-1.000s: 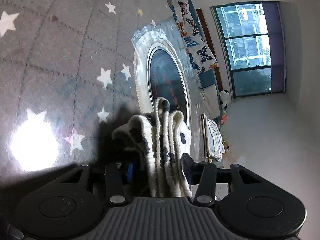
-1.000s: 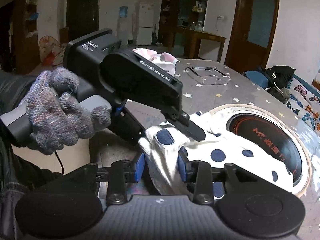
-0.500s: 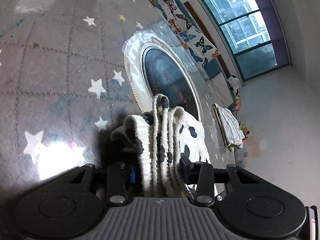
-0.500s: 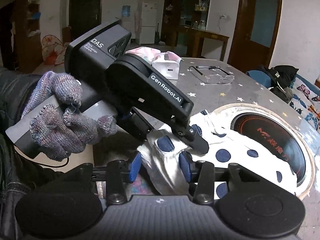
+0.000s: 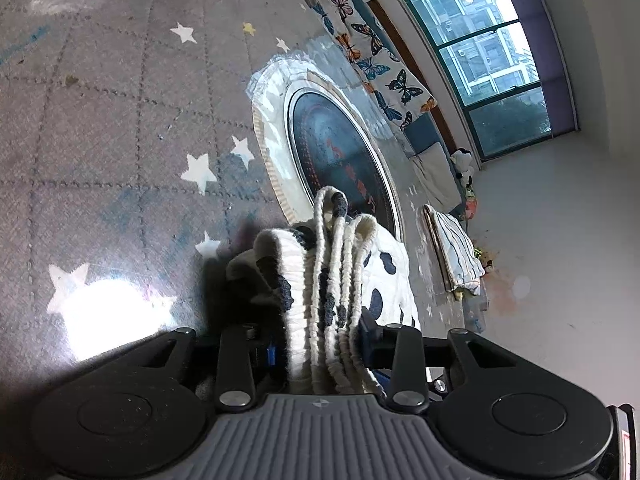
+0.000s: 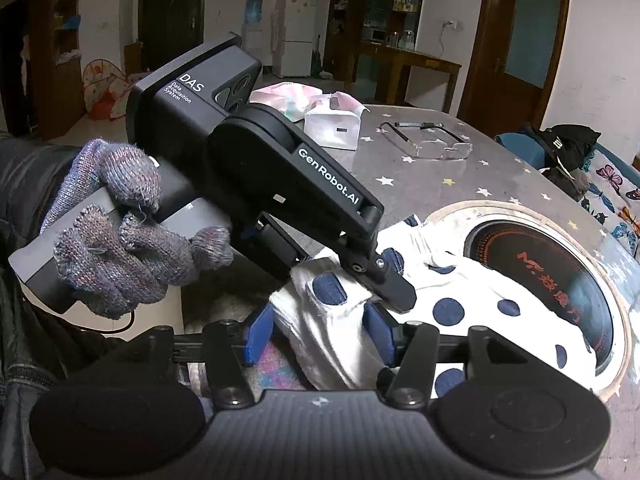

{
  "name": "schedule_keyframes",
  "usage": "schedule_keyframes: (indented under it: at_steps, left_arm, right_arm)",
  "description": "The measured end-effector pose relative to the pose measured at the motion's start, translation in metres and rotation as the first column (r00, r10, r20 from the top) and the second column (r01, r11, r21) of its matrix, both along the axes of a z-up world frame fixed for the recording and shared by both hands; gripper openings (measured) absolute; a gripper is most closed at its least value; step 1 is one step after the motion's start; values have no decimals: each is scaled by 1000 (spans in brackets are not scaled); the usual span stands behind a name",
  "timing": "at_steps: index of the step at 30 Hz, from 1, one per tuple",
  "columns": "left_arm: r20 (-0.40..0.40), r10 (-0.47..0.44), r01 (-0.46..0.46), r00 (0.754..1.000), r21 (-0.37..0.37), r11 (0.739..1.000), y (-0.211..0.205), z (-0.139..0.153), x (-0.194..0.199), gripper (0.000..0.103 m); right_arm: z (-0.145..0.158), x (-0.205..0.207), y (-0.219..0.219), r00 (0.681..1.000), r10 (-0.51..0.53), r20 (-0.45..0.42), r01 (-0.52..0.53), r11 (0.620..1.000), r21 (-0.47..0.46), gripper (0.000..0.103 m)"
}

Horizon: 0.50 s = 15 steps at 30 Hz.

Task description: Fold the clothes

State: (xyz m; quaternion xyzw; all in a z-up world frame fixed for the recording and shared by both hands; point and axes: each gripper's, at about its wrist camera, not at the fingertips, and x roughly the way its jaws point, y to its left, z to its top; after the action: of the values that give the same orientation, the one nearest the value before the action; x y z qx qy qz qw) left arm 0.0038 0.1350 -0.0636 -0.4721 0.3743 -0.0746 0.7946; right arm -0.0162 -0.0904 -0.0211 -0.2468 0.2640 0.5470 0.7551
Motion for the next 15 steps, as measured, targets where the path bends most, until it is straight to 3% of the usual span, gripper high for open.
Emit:
schedule_keyframes:
  at_steps: [4, 15]
  left_arm:
    - [3, -13, 13, 1000, 13, 1000, 1, 1, 0, 38]
    - [8, -29, 28, 1000, 95, 995, -6, 8, 5, 34]
  right_arm:
    - [0, 0, 0, 1000, 4, 1, -4, 1000, 3, 61]
    - [8, 2, -21, 998, -55, -12, 55, 997, 48, 63]
